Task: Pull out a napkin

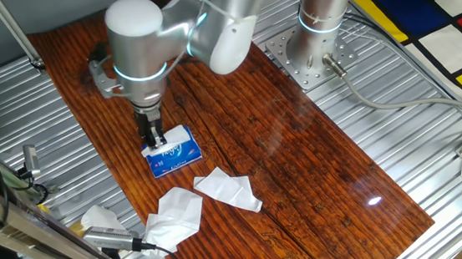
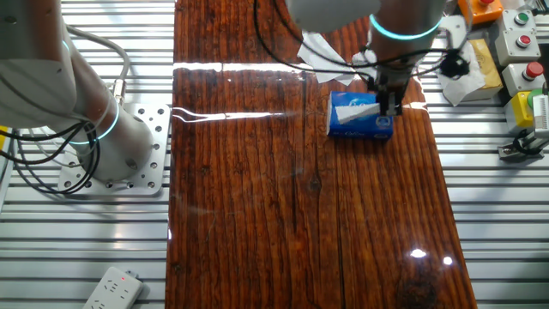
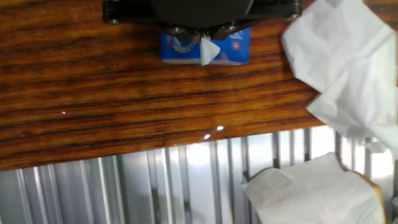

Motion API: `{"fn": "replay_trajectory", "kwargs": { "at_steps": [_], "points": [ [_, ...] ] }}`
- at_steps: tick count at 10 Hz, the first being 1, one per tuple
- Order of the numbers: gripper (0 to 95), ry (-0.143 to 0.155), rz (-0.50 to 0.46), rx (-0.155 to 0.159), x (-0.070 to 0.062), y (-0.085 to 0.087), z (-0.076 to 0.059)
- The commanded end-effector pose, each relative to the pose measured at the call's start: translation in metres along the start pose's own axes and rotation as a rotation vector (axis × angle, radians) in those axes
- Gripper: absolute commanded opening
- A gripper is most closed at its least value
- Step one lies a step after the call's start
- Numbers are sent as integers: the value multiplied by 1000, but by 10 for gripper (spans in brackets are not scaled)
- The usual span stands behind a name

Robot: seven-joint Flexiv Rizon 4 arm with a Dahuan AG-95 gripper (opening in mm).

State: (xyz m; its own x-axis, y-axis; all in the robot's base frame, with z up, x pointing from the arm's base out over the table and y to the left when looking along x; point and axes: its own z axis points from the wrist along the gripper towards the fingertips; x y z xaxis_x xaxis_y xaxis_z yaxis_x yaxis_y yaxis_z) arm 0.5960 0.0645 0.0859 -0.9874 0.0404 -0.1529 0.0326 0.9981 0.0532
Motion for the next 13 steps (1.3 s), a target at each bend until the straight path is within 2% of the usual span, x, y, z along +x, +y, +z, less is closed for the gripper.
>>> {"fn": "replay_trajectory", "kwargs": {
  "at_steps": [1,4,6,8,10,13],
  "points": [
    [0,10,2,6,-3,2,-11],
    [0,38,10,3,-8,6,-33],
    [0,44,16,3,-10,9,-47],
    [0,55,17,2,-10,14,-68],
    [0,67,33,1,-9,20,-83],
    [0,85,41,-7,-7,24,-98]
  ]
}}
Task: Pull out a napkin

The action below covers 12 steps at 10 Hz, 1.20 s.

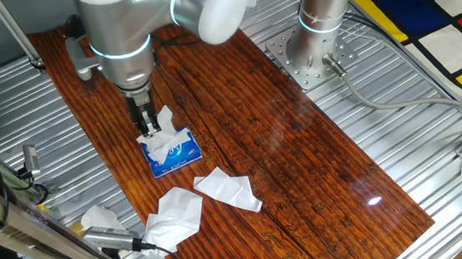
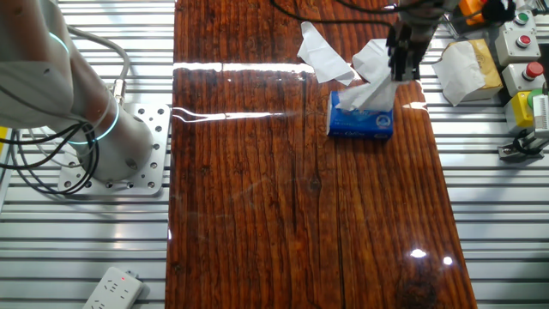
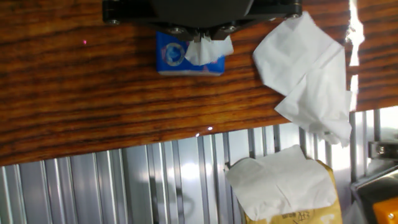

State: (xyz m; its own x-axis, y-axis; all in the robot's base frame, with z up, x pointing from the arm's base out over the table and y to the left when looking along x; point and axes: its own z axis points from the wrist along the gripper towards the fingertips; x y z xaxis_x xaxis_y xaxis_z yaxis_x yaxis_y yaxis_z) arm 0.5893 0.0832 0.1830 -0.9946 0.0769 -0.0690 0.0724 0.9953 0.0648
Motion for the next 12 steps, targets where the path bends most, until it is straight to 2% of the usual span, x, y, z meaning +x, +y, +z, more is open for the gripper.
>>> {"fn": "replay_trajectory", "kwargs": {
  "at_steps": [1,3,6,10,12],
  "points": [
    [0,9,1,0,2,2,-6],
    [0,20,10,-1,5,5,-16],
    [0,18,24,-3,10,9,-28],
    [0,6,67,-7,9,18,-35],
    [0,-1,93,-8,10,28,-37]
  ]
}}
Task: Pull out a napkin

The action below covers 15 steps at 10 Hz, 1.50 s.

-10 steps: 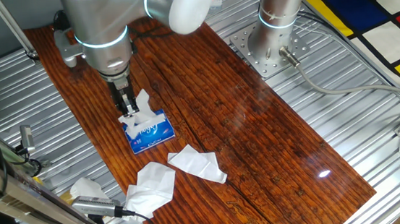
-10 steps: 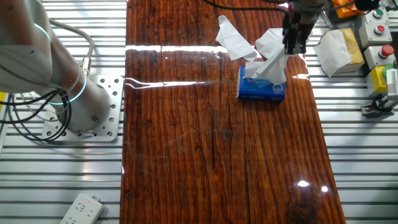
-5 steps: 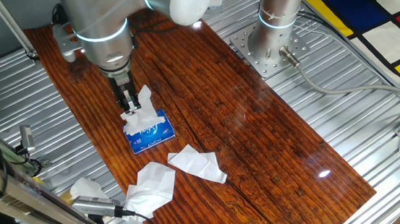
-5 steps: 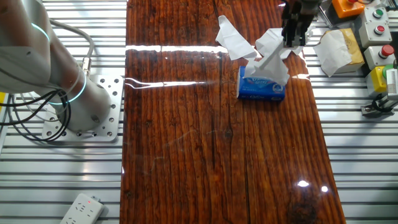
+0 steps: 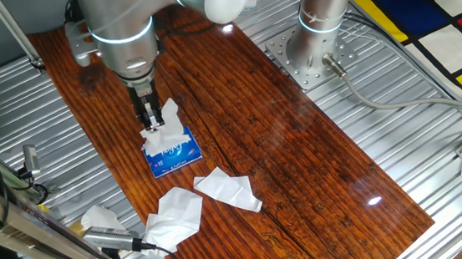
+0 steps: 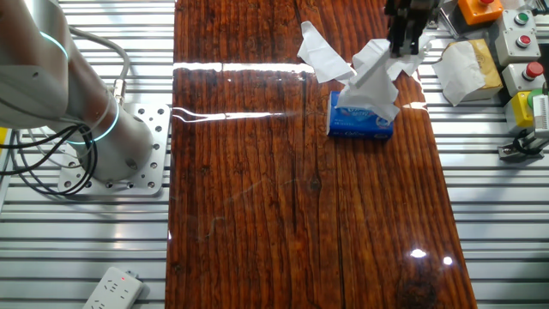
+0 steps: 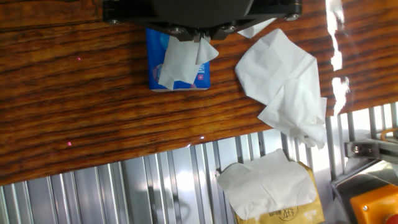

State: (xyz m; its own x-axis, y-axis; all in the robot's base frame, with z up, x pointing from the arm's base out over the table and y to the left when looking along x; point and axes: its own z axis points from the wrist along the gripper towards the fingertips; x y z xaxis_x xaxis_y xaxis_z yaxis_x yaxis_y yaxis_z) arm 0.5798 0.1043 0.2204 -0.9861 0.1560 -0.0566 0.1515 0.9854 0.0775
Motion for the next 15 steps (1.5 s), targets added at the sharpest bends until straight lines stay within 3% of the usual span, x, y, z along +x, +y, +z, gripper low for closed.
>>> {"fn": "replay_trajectory", "kwargs": {
  "at_steps": [1,3,9,10,13,15],
  "points": [
    [0,-15,22,-2,4,10,1],
    [0,-32,38,-9,6,19,2],
    [0,-45,88,-35,7,41,2],
    [0,-59,107,-40,6,46,3],
    [0,-91,107,-48,5,59,12],
    [0,-97,102,-52,6,66,19]
  ]
}}
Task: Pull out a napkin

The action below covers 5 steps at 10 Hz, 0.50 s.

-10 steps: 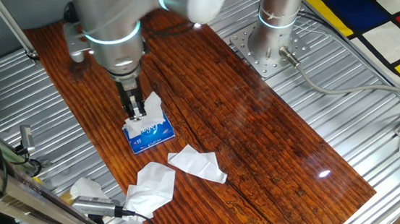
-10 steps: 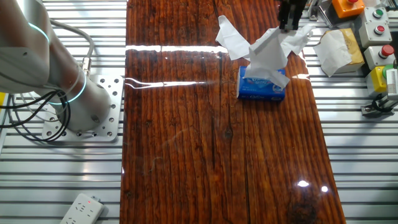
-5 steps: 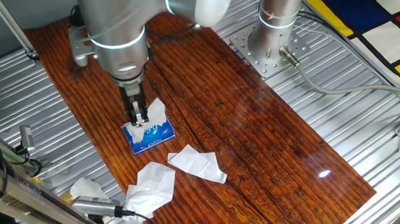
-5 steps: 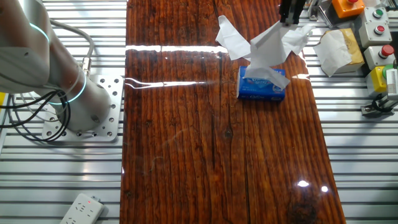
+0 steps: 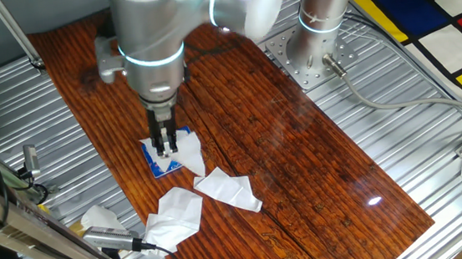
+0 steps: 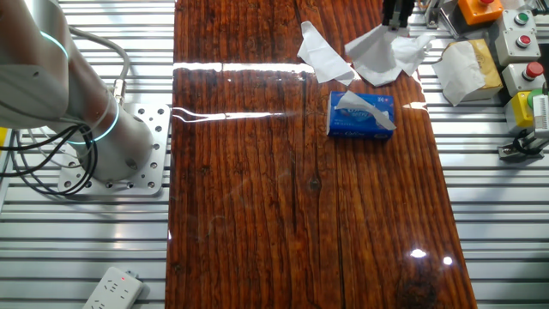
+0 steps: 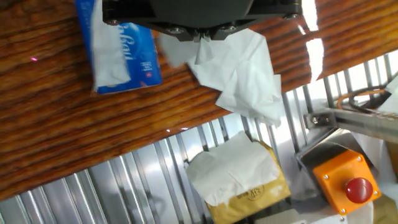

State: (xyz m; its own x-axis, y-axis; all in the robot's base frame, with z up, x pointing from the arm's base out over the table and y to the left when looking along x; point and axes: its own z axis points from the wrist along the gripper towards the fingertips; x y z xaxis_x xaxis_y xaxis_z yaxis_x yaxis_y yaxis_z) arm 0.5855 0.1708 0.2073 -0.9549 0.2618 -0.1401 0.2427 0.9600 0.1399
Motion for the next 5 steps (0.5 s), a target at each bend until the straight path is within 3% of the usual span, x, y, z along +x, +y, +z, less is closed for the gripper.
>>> {"fn": "replay_trajectory", "kwargs": {
  "at_steps": [1,5],
  "points": [
    [0,-5,-20,-1,3,2,8],
    [0,46,-53,20,8,5,21]
  ]
}}
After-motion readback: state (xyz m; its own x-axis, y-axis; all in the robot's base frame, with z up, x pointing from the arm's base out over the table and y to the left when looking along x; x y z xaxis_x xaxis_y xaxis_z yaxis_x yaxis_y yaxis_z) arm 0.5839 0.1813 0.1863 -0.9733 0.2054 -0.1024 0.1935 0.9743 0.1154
